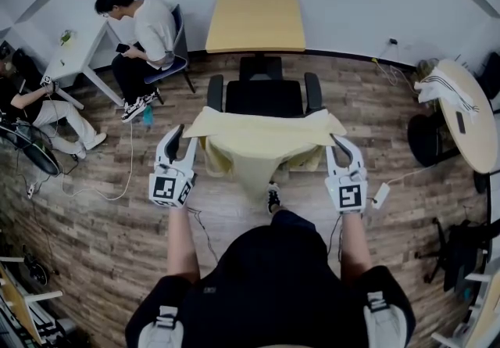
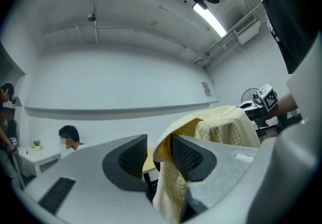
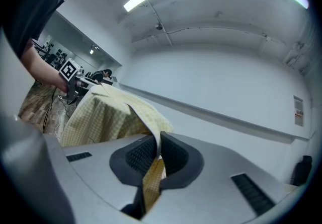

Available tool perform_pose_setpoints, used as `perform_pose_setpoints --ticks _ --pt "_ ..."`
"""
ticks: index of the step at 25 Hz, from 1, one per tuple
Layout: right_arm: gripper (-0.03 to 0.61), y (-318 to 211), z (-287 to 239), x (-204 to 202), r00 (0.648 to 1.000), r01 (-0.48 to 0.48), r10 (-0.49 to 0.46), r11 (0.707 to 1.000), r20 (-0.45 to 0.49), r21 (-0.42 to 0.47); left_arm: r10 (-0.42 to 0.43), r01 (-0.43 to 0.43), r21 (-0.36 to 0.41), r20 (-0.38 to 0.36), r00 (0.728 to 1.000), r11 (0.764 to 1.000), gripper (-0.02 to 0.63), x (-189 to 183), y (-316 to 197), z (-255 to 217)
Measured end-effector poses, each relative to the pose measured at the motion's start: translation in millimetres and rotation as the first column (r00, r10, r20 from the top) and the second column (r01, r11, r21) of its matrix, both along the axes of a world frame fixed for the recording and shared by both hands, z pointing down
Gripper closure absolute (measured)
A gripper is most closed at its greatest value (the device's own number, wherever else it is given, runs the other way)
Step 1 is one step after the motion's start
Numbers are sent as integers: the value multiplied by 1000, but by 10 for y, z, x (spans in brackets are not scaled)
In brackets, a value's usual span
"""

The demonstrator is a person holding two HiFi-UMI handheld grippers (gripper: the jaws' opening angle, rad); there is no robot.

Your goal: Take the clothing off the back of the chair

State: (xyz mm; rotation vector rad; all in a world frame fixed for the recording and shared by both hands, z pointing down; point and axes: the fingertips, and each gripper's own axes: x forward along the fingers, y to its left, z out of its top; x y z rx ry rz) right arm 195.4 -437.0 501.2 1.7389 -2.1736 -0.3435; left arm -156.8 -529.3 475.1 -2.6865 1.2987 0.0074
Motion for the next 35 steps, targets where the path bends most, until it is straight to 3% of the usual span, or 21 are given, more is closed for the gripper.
perform_pose_setpoints --ticks 7,11,19,35 --pt "572 -15 4 -19 1000 8 -8 1000 12 -3 38 -38 23 5 999 999 491 90 22 -36" --pt "572 -4 0 -43 1000 11 -11 1000 23 -4 46 -46 23 -10 999 999 603 69 44 -56" --pt "574 16 8 -26 999 20 -20 1000 40 -6 84 -84 4 -64 994 996 607 86 123 -65" --pt "575 235 -51 -57 999 24 -24 1000 43 9 86 -86 2 -64 994 996 609 61 388 -96"
